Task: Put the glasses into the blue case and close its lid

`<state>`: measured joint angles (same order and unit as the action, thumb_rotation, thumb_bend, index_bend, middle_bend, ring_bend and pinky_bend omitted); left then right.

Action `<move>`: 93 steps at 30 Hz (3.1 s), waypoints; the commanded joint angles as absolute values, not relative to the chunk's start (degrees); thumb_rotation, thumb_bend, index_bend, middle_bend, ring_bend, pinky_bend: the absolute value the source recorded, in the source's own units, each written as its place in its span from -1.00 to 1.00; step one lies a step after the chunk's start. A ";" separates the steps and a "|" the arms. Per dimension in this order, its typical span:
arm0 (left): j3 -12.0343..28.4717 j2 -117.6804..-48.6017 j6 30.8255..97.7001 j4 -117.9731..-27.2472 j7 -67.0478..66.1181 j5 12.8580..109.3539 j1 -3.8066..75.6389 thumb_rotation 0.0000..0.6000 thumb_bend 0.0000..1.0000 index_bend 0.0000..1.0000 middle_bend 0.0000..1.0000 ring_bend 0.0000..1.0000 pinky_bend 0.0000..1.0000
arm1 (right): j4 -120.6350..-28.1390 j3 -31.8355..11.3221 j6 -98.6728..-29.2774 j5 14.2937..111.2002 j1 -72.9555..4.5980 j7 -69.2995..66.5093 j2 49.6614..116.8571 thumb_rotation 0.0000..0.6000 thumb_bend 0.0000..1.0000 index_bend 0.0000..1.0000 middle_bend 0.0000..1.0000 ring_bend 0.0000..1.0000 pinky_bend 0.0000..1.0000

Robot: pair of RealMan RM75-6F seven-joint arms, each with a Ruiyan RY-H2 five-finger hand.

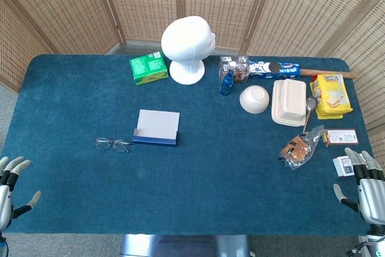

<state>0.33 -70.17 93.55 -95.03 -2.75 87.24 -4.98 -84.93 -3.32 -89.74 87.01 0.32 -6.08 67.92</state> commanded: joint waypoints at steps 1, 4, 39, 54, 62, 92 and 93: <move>0.37 -70.22 93.44 -95.00 -2.78 87.15 -4.94 1.00 -0.58 -0.61 -0.66 -0.94 -1.00 | -84.98 -3.35 -89.66 86.96 0.29 -6.11 67.92 1.00 -0.34 -0.90 -0.72 -1.00 -0.74; 0.33 -70.35 92.99 -94.90 -2.68 86.99 -4.80 1.00 -0.58 -0.61 -0.66 -0.94 -1.00 | -85.09 -3.35 -89.49 86.92 0.23 -6.32 67.92 1.00 -0.34 -0.91 -0.72 -1.00 -0.74; 7.16 -67.09 62.65 -95.56 -7.69 74.56 14.44 1.00 -0.57 -0.52 -0.71 -1.00 -1.00 | -84.79 -3.85 -89.77 83.93 1.97 -6.35 67.71 1.00 -0.34 -0.92 -0.72 -1.00 -0.74; 9.47 -75.91 47.24 -84.82 -10.26 65.66 28.03 1.00 -0.57 -0.54 -0.75 -1.00 -1.00 | -86.05 -4.43 -91.11 82.16 3.59 -4.66 67.35 1.00 -0.34 -0.92 -0.72 -1.00 -0.74; 9.39 -79.34 44.50 -80.57 -11.83 62.28 31.76 1.00 -0.57 -0.54 -0.74 -1.00 -1.00 | -86.68 -4.85 -91.50 81.59 4.08 -4.12 66.79 1.00 -0.34 -0.93 -0.72 -1.00 -0.74; 7.31 -83.33 39.93 -74.10 -8.67 59.78 37.37 1.00 -0.30 -0.05 -0.68 -1.00 -1.00 | -87.83 -5.53 -93.24 81.42 5.61 -3.30 65.91 1.00 -0.38 -0.93 -0.72 -1.00 -0.74; 7.25 -83.25 39.95 -74.16 -8.64 59.84 37.40 1.00 -0.29 -0.03 -0.67 -1.00 -1.00 | -87.83 -5.55 -93.28 81.43 5.63 -3.31 65.90 1.00 -0.38 -0.93 -0.72 -1.00 -0.74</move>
<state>7.26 -83.26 39.94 -74.15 -8.65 59.83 37.39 -87.83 -5.55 -93.28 81.43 5.63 -3.31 65.90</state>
